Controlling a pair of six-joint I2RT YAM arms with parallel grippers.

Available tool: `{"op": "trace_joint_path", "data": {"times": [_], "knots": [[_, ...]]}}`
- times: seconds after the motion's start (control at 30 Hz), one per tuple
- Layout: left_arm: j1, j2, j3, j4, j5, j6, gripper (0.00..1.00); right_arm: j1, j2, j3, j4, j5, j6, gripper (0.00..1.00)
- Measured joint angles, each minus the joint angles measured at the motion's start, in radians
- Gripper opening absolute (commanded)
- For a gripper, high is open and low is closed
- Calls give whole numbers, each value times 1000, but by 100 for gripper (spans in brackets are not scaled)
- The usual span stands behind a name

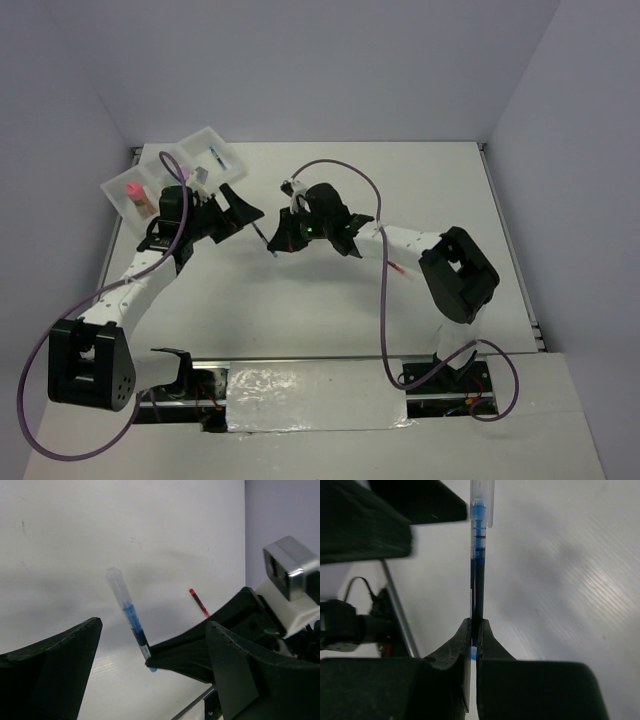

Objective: Sort the stationery into containers
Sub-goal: Pick up the pen from the center of the board, then place the pen in the storage box.

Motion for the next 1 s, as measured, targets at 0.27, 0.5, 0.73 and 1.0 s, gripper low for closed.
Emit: {"op": "trace_joint_path", "data": {"times": [0.27, 0.5, 0.73, 1.0], "knots": [[0, 14, -1, 58, 21, -29, 48, 26, -13, -15, 191, -68, 120, 0], [2, 78, -2, 114, 50, -51, 0, 32, -13, -7, 186, -55, 145, 66], [9, 266, 238, -20, -154, -14, 2, -58, -139, -137, 112, 134, 176, 69], [150, 759, 929, -135, -391, 59, 10, -155, -375, -240, -57, 320, 128, 71]]}}
